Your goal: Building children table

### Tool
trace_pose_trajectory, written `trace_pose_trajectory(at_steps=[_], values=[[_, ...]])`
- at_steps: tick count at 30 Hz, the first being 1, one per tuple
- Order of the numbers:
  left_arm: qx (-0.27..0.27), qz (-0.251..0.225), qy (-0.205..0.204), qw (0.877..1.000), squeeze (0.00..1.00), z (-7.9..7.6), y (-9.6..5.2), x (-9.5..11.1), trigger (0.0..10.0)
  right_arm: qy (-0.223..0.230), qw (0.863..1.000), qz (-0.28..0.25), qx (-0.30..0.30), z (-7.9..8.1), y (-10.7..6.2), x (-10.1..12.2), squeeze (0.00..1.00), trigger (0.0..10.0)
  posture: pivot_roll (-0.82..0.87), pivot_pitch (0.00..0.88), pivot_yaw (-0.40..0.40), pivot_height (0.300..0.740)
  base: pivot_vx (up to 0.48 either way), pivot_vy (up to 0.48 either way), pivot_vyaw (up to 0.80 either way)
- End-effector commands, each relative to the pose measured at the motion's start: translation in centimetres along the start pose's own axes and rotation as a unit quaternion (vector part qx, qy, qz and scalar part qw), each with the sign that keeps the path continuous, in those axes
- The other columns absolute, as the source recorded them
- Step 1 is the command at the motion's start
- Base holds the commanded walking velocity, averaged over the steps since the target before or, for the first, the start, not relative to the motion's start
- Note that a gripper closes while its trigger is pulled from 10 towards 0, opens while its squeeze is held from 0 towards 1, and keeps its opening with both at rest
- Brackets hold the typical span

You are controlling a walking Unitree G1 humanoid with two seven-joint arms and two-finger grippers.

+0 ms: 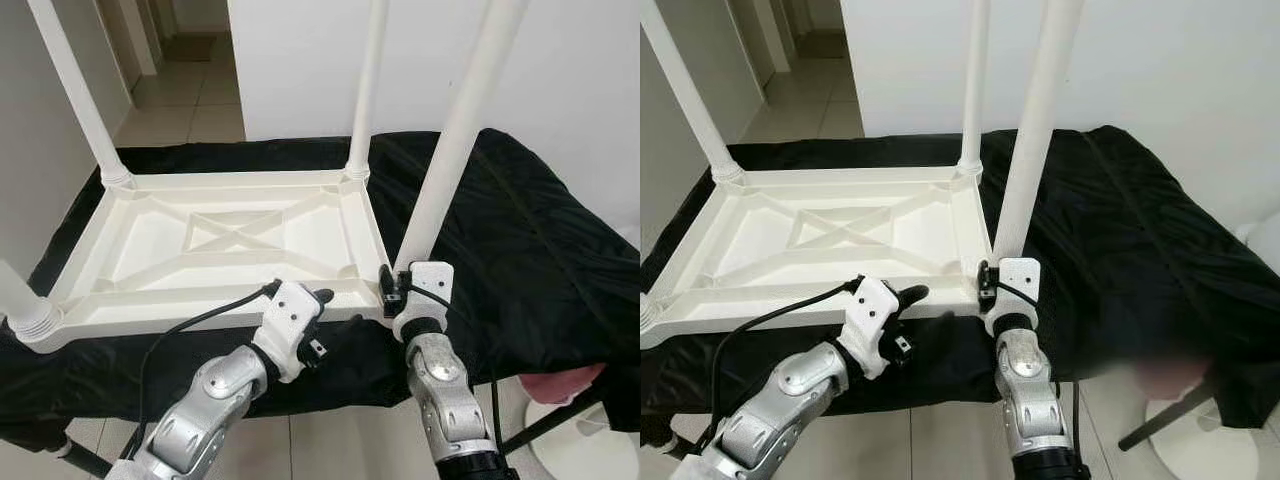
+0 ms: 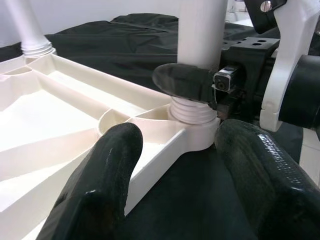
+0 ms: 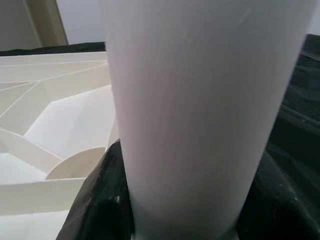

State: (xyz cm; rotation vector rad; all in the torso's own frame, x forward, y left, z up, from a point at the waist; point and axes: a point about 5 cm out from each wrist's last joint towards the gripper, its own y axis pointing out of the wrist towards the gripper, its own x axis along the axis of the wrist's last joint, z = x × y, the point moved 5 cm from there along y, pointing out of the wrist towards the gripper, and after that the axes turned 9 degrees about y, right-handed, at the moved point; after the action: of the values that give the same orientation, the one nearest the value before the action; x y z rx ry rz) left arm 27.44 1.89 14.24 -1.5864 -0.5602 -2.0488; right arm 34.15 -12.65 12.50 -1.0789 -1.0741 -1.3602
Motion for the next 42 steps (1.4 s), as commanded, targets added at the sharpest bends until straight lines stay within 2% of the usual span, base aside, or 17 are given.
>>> trace_pose_trajectory(at_steps=[1,3,4,5,16,23,24,25,26,29,30,32,37,42], values=[[-0.016,-0.001,-0.009,1.000,0.00,-0.4,0.3,0.0,10.0,0.036,0.999,0.023,-0.023,-0.4,0.0,-1.0,0.00,10.0,-0.03,0.012,0.032,0.740,0.000,0.000,0.00],[-0.015,-0.004,-0.013,1.000,0.00,-0.4,0.4,0.1,10.0,0.038,0.999,0.016,-0.016,-0.2,0.1,-0.6,0.00,10.0,-0.03,0.012,0.032,0.740,0.000,0.000,0.00],[-0.014,-0.006,-0.018,1.000,0.00,-0.5,0.5,0.2,10.0,0.037,0.999,0.014,-0.014,-0.3,0.0,-0.5,0.16,10.0,-0.03,0.011,0.027,0.740,0.000,0.000,0.00],[-0.014,-0.006,-0.018,1.000,0.00,-0.5,0.6,0.2,10.0,0.036,0.999,0.015,-0.017,-0.5,0.0,-0.5,1.00,10.0,-0.03,0.007,0.024,0.740,0.000,0.000,0.00],[-0.012,-0.005,-0.012,1.000,0.00,-0.2,0.6,0.1,10.0,0.029,0.999,0.001,0.014,-0.1,-0.1,0.1,1.00,10.0,-0.03,0.000,0.016,0.740,0.000,0.000,0.00],[-0.011,-0.005,-0.012,1.000,0.00,-0.3,0.6,0.1,10.0,0.017,0.998,0.001,0.060,-1.2,-0.3,0.5,1.00,10.0,-0.03,0.000,0.013,0.740,0.000,0.000,0.00],[-0.013,-0.004,-0.011,1.000,0.00,-0.4,0.5,0.1,10.0,0.014,0.997,0.003,0.073,-1.3,-0.4,0.5,0.85,10.0,-0.03,0.000,0.013,0.740,0.000,0.000,0.00],[-0.013,-0.004,-0.011,1.000,0.00,-0.4,0.5,0.1,10.0,0.014,0.997,0.003,0.073,-1.3,-0.4,0.5,0.85,10.0,-0.03,0.000,0.013,0.740,0.000,0.000,0.00],[-0.014,-0.003,-0.011,1.000,0.00,-0.5,0.5,0.0,10.0,0.011,0.996,0.005,0.087,-1.4,-0.5,0.5,0.22,10.0,-0.03,0.000,0.011,0.740,0.000,0.000,0.00],[-0.015,-0.002,-0.010,1.000,0.00,-0.5,0.5,0.0,10.0,0.005,0.995,0.005,0.098,-1.6,-0.5,0.5,0.23,10.0,-0.03,0.000,0.012,0.740,0.000,0.000,0.00],[-0.016,-0.002,-0.009,1.000,0.00,-0.6,0.5,0.0,10.0,0.003,0.994,0.006,0.109,-1.7,-0.4,0.6,0.03,10.0,-0.03,0.000,0.011,0.740,0.000,0.000,0.00],[-0.017,-0.002,-0.008,1.000,0.00,-0.5,0.6,0.0,10.0,0.003,0.993,0.006,0.118,-1.8,-0.4,0.7,0.00,10.0,-0.03,0.000,0.008,0.740,0.000,0.000,0.00],[-0.015,-0.001,-0.006,1.000,0.00,-0.5,0.6,0.0,10.0,0.001,0.992,0.002,0.129,-1.8,-0.5,0.8,0.00,10.0,-0.02,0.000,0.005,0.740,0.000,0.000,0.00],[-0.008,0.001,-0.001,1.000,0.00,-0.5,0.5,-0.1,10.0,0.018,0.991,0.001,0.129,-0.8,-1.2,0.4,0.00,10.0,-0.02,0.000,0.005,0.740,0.000,0.000,0.00]])
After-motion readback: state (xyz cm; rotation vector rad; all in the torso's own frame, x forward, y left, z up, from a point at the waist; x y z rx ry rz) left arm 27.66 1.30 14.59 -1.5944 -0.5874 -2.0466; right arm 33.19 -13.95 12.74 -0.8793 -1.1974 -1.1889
